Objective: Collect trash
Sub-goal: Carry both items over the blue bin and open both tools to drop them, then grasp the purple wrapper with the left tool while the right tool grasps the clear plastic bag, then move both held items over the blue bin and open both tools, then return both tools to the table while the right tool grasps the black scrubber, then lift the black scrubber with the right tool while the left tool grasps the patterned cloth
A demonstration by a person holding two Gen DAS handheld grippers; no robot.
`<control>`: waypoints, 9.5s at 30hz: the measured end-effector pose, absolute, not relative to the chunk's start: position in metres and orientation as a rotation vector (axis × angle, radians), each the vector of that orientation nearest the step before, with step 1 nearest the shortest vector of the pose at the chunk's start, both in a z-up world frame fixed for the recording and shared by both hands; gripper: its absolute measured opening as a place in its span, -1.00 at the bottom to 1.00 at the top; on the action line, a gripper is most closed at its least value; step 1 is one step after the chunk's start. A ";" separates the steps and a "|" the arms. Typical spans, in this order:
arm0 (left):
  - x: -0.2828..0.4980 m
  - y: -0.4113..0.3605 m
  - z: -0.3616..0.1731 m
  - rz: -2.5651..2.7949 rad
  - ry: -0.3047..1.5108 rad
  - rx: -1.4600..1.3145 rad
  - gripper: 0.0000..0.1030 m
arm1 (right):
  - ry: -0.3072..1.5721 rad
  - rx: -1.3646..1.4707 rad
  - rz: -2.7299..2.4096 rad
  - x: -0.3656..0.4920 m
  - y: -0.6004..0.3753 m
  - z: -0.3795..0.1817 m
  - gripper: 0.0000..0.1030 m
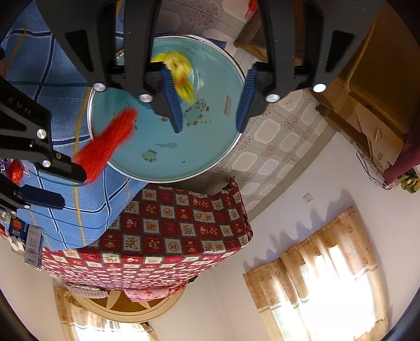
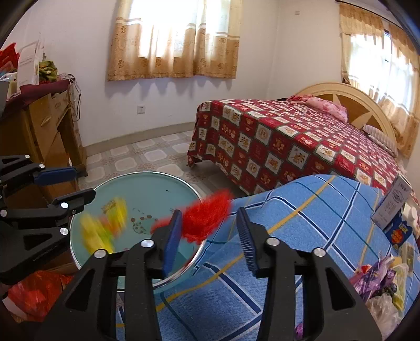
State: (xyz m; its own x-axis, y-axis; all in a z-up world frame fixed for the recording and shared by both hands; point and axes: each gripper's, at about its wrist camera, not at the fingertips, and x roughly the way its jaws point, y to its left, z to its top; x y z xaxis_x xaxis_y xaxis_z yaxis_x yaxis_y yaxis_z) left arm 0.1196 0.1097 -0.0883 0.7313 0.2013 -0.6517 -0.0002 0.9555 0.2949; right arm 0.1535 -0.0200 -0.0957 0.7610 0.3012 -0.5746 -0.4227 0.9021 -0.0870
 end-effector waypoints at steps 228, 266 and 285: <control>0.090 0.056 -0.120 0.052 0.812 0.348 0.50 | 0.522 -0.052 0.000 0.041 -0.224 -0.067 0.30; 0.067 -0.106 -0.101 -0.241 0.723 0.392 0.51 | 0.600 0.096 -0.022 0.016 -0.306 -0.106 -0.78; 0.069 -0.171 -0.127 -0.435 0.792 0.377 -0.80 | 0.637 0.117 -0.102 -0.005 -0.347 -0.140 -0.78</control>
State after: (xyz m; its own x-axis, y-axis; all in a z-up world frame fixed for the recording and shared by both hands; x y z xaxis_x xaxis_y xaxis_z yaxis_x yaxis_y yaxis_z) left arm 0.0687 -0.1713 -0.1271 0.6234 -0.2312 -0.7470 0.5065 0.8472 0.1605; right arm -0.0046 -0.3472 -0.1404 0.7992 -0.0593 -0.5981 0.1312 0.9883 0.0774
